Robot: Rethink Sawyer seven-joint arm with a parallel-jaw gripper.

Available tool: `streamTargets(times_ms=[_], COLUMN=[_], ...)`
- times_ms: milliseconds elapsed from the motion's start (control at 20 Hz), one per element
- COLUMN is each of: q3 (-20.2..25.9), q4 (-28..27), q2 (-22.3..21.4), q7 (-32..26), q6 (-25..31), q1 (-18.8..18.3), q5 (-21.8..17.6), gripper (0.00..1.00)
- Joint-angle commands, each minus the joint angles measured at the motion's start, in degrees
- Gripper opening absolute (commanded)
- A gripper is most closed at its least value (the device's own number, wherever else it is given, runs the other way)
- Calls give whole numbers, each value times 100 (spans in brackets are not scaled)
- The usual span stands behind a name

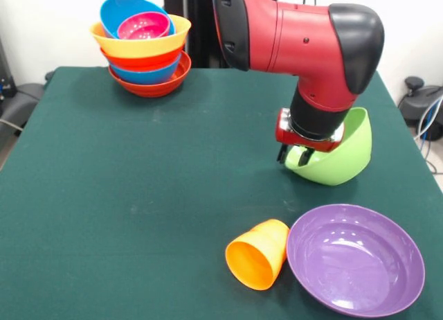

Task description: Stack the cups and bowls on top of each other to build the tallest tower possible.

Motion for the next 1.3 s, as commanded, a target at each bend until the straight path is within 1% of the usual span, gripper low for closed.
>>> streamTargets(times_ms=[50, 150, 200, 400, 450, 550, 600, 700, 750, 850, 950, 1050, 1150, 1250, 1300], q3=[268, 334, 359, 452, 485, 530, 585, 818, 864, 1232, 1756, 2190, 2434, 2584, 2778], q4=[192, 190, 335, 1158, 1350, 1754, 1876, 1982, 1940, 1817, 1663, 1460, 1166, 1042, 1022], q2=[292, 259, 144, -621, -811, -1210, -1361, -1533, -1558, -1513, -1474, -1408, -1223, -1134, -1031], q7=[210, 7, -74, -874, -1126, -1476, -1768, -2201, -2488, -3111, -3736, -4183, -4454, -4559, -4684], q6=[-264, -176, -287, -525, -578, -737, -722, -878, -772, -729, -378, -25, 302, 385, 383], q1=[-169, -322, -418, -1062, -1232, -1672, -1932, -2579, -2863, -3634, -4376, -4944, -5256, -5466, -5673], q5=[-368, -383, -404, -714, -854, -1094, -1263, -1529, -1737, -2015, -2193, -2308, -2462, -2588, -2560], gripper=[0, 0, 0, 0, 0, 0, 0, 0, 0, 0, 0, 0, 0, 0, 0])
